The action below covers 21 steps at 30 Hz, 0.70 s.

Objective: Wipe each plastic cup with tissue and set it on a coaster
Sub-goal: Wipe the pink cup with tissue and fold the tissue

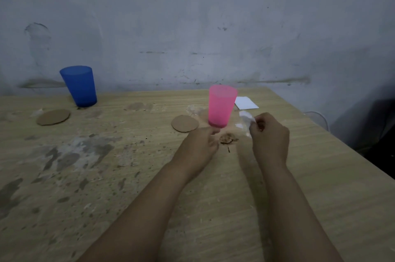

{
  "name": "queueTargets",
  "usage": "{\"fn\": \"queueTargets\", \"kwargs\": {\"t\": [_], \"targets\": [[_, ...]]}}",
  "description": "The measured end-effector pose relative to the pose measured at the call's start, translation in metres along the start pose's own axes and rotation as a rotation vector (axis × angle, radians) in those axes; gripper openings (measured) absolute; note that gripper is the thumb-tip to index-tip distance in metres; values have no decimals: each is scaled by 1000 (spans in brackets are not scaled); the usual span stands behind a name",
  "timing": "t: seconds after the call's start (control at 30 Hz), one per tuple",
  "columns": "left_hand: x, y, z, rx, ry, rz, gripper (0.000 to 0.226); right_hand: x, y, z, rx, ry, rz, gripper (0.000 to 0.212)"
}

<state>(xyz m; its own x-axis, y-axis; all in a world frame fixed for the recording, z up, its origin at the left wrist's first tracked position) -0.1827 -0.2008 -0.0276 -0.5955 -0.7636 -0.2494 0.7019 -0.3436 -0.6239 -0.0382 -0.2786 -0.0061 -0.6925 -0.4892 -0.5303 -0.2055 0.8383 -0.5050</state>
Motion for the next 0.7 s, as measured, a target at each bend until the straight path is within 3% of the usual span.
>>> {"fn": "queueTargets", "kwargs": {"t": [0.13,0.27,0.4,0.5,0.7], "targets": [[8,4,-6,-316,-11,-146,55,4,17,9,266,22,-116,23],[26,2,-10,-375,-33,-233,68,9,25,7,411,31,-287,37],[30,3,-18,-278,-21,-147,60,15,39,-7,498,-119,-436,35],[29,0,-20,-219,-21,-60,48,23,47,-13,526,-230,-468,22],[29,1,-18,-295,22,-33,43,23,18,-13,367,-377,-657,26]]}}
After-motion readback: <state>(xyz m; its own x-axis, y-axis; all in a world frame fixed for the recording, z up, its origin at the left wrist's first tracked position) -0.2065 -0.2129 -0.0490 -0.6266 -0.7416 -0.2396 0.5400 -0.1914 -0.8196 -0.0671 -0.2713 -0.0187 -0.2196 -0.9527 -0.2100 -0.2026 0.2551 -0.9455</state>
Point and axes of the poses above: each hand's wrist, its own x-axis away from the middle knuckle, its own y-axis out of the palm, z = x × y, the point moved 1 cm from there along -x, towards the middle knuckle, and after that the axes turned 4 degrees about -y, right-handed, at the moved point
